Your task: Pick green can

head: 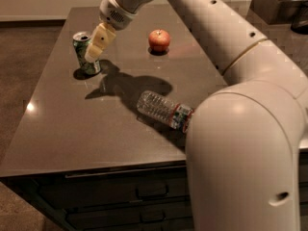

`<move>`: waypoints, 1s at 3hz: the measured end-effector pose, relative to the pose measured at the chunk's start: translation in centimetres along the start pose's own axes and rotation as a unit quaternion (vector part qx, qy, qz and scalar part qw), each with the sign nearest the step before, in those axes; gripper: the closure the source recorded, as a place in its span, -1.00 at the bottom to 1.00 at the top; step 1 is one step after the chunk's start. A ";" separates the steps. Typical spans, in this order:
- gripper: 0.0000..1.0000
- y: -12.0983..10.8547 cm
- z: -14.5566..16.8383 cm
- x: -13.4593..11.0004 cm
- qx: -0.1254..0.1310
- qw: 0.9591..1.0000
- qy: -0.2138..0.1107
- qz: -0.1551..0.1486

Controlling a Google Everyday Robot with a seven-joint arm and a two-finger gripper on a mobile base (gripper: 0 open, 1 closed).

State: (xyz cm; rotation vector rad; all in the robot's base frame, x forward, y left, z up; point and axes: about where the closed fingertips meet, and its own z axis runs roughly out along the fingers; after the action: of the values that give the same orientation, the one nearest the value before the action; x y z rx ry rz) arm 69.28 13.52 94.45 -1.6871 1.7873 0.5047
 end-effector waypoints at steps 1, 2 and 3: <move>-1.00 -0.7 3.3 -0.3 -0.014 1.000 0.010 0.008; -0.65 -1.5 4.5 -0.7 -0.016 1.000 0.016 0.016; -0.17 -2.0 4.7 -0.9 -0.012 0.999 0.023 0.023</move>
Offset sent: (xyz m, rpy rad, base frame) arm 0.0397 0.0422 -0.0247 -0.0365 0.0579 -0.0256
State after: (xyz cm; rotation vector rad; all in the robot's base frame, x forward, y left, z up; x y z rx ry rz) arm 72.08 17.08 91.87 -1.6899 1.8628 0.5133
